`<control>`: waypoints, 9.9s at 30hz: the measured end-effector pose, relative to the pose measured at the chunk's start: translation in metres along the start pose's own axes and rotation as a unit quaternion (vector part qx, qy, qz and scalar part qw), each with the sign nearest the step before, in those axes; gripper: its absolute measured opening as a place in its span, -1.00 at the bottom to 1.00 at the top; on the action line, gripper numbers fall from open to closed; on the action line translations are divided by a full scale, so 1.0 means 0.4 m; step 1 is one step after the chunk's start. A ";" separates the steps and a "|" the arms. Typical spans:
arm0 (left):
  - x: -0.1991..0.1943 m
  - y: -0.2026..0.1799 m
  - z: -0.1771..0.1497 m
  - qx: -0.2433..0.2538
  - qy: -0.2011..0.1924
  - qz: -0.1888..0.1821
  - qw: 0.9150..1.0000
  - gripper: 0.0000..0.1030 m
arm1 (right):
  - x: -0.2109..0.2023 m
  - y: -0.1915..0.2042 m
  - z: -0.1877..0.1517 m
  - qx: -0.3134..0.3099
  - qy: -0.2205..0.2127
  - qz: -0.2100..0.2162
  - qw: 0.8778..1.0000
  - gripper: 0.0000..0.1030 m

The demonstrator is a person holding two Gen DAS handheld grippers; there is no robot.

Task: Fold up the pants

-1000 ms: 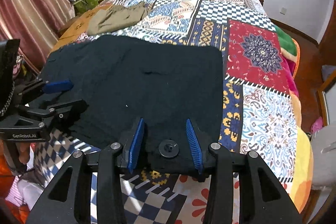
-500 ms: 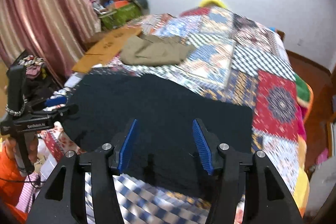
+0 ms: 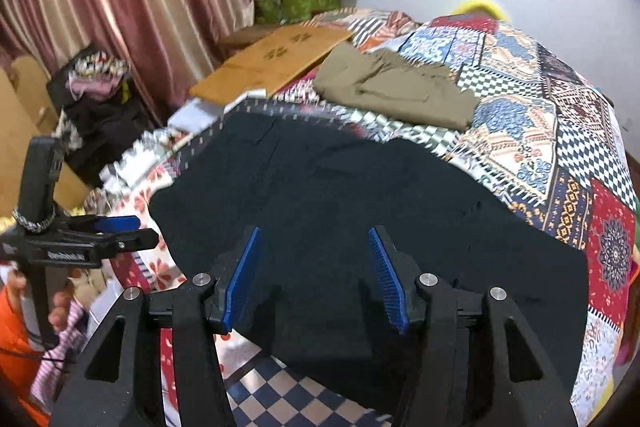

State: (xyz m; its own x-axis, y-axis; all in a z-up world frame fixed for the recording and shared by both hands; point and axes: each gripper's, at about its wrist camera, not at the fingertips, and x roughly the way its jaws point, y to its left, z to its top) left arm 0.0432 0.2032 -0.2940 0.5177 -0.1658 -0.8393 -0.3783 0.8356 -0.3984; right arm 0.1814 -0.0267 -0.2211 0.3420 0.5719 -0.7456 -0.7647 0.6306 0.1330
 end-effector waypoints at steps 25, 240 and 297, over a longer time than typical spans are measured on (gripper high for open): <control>0.138 -0.008 0.055 -0.043 -0.009 -0.036 0.998 0.39 | 0.114 0.035 -0.061 -0.053 0.078 -0.027 0.995 0.08; 0.299 -0.692 0.132 0.327 0.041 -0.076 0.941 -0.38 | -0.275 -0.605 -0.314 0.240 0.010 -0.197 0.951 0.43; 0.503 -0.920 0.260 0.368 0.077 -0.107 0.921 -0.17 | -0.151 -0.657 -0.144 0.202 -0.030 -0.101 0.974 -0.30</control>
State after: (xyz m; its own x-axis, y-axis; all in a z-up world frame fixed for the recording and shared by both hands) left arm 0.3663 -0.0833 -0.2778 0.3829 -0.3925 -0.8363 0.3708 0.8944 -0.2500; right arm 0.3303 -0.2573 -0.2487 0.5036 0.4378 -0.7448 -0.4050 0.8811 0.2440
